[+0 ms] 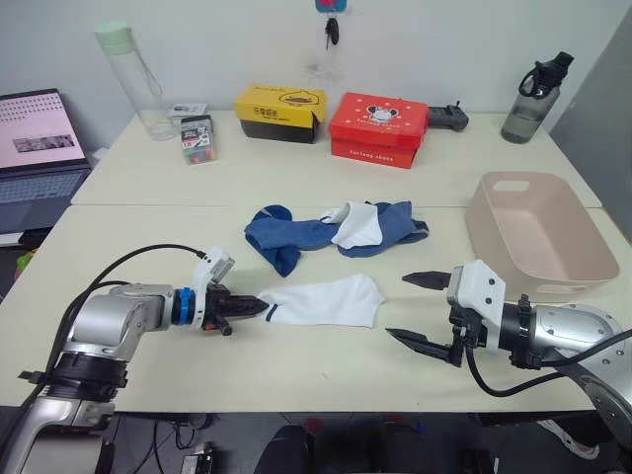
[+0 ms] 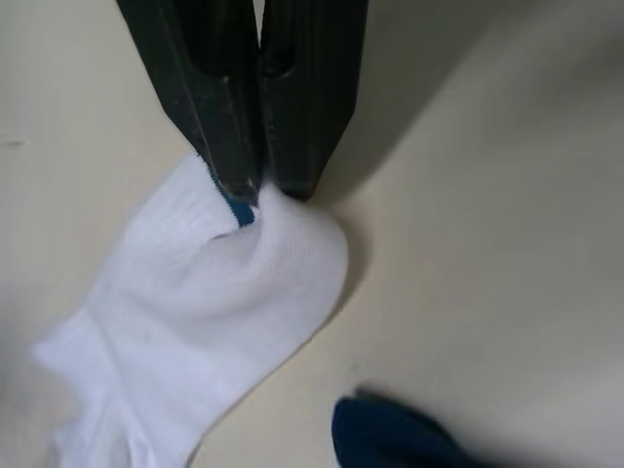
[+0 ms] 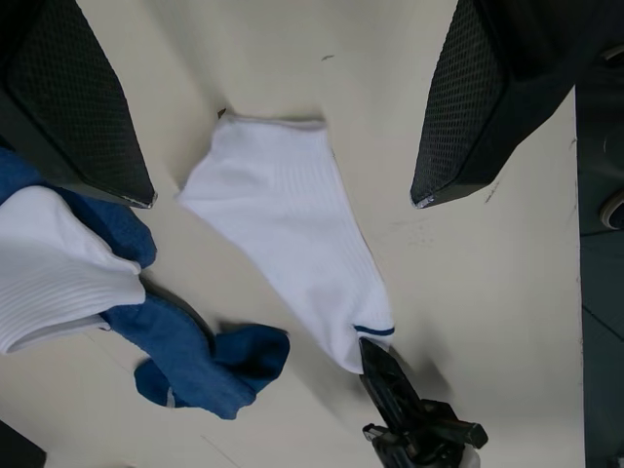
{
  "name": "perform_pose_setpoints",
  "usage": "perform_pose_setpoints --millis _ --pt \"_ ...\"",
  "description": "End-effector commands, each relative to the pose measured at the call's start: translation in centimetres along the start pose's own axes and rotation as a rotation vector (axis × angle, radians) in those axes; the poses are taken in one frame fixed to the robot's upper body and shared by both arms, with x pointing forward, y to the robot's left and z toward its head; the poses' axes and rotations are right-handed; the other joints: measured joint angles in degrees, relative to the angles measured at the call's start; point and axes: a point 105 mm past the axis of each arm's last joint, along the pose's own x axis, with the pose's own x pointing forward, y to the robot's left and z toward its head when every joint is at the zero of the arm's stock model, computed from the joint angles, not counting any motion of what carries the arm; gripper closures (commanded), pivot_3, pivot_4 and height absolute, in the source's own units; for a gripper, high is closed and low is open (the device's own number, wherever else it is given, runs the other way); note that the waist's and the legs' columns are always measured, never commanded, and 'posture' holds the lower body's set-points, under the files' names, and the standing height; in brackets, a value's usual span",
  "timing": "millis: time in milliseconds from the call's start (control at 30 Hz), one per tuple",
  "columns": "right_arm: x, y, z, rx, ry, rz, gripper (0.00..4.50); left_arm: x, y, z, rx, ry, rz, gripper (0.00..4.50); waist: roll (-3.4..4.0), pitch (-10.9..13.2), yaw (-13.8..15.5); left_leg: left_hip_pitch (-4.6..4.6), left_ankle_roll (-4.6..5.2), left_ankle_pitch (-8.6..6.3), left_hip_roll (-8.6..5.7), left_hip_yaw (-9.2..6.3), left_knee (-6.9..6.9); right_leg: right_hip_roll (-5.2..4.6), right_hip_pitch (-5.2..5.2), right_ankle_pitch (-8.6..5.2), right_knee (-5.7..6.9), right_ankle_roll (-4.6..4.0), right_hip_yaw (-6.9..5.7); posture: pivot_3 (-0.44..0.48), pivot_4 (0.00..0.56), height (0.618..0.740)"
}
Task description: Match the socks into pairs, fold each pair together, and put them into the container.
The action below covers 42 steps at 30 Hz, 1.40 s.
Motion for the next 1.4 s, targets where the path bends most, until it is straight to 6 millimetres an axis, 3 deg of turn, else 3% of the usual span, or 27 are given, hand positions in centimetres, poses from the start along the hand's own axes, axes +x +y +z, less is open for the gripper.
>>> perform_pose_setpoints --millis 33,100,200,433,500,600,767,833,1133,1300,1400 --pt "-0.1 -0.2 0.0 -0.069 0.011 -0.015 0.00 0.0 -0.1 1.4 0.089 -0.060 0.030 4.48 0.00 0.00 0.11 0.00 0.00 0.00 0.00 0.00 0.00 -0.01 0.00 0.00 0.00 0.00 0.00 0.000 0.150 0.740" --pt "0.0 -0.2 -0.4 -0.090 0.026 -0.015 0.00 -0.1 0.1 1.4 0.131 -0.063 0.053 4.48 0.00 0.00 0.09 0.00 -0.01 0.00 0.00 0.00 0.00 -0.01 0.00 0.00 0.00 0.00 0.00 0.000 0.150 0.740" --pt "0.0 -0.1 -0.8 -0.114 0.040 -0.008 0.00 -0.9 -0.1 1.9 0.171 -0.113 0.030 3.84 0.00 0.00 0.08 -0.01 -0.02 0.01 0.00 0.01 -0.02 -0.01 -0.03 0.00 -0.02 0.00 0.01 0.000 0.150 0.740" --pt "-0.1 -0.1 -1.1 -0.085 0.028 0.011 0.00 -5.0 0.7 2.2 0.538 -0.033 0.108 1.71 0.02 0.02 -0.14 -0.03 -0.03 0.01 0.04 0.02 -0.06 -0.02 -0.10 0.00 -0.02 -0.01 0.01 0.000 0.150 0.740" --pt "0.2 0.0 -1.2 -0.108 0.033 0.018 0.00 -5.5 0.1 2.8 0.728 -0.038 0.088 1.08 0.03 0.02 0.01 -0.03 -0.02 0.01 0.03 0.02 -0.06 -0.03 -0.08 0.00 -0.04 -0.01 0.01 0.000 0.150 0.740" --pt "0.6 0.1 -1.4 -0.142 0.041 0.033 0.00 -5.0 -1.3 2.1 0.948 0.042 -0.001 0.18 0.03 0.02 0.24 -0.04 -0.03 0.01 0.02 0.03 -0.06 -0.05 -0.08 0.01 -0.09 -0.02 0.00 0.000 0.150 0.740" --pt "1.8 0.3 -2.0 -0.209 0.067 0.064 0.00 -2.3 -2.1 2.1 1.090 0.031 -0.050 0.18 0.04 0.03 0.21 -0.05 -0.02 0.00 0.00 0.06 -0.10 -0.05 -0.08 0.01 -0.12 -0.02 0.00 0.000 0.150 0.740" --pt "2.5 0.3 -2.6 -0.231 0.108 0.074 0.00 -1.4 -1.8 1.1 1.142 0.075 -0.073 0.18 0.03 0.03 0.09 -0.05 -0.01 0.00 0.00 0.06 -0.08 -0.03 -0.08 0.01 -0.07 -0.01 0.00 0.000 0.150 0.740" --pt "5.1 -0.2 -3.5 -0.263 0.128 0.165 0.00 0.4 -0.7 -0.8 1.230 0.164 -0.159 0.18 0.06 0.01 -0.27 0.02 0.00 0.00 -0.04 0.05 -0.02 -0.01 -0.06 0.02 0.01 0.01 -0.02 0.000 0.150 0.740" --pt "6.5 -0.5 -4.8 -0.270 0.179 0.221 0.00 1.3 -0.5 -1.0 1.239 0.218 -0.196 1.39 0.22 -0.08 -0.17 0.07 0.04 0.02 -0.11 0.01 -0.02 -0.01 0.00 0.03 0.02 0.03 -0.02 0.000 0.150 0.740" --pt "7.3 -0.9 -4.9 -0.271 0.187 0.228 0.60 1.7 -0.4 -1.0 1.225 0.240 -0.207 2.30 0.23 -0.09 -0.21 0.08 0.03 0.02 -0.12 0.02 0.00 -0.02 0.00 0.04 0.03 0.04 0.01 0.000 0.150 0.740"
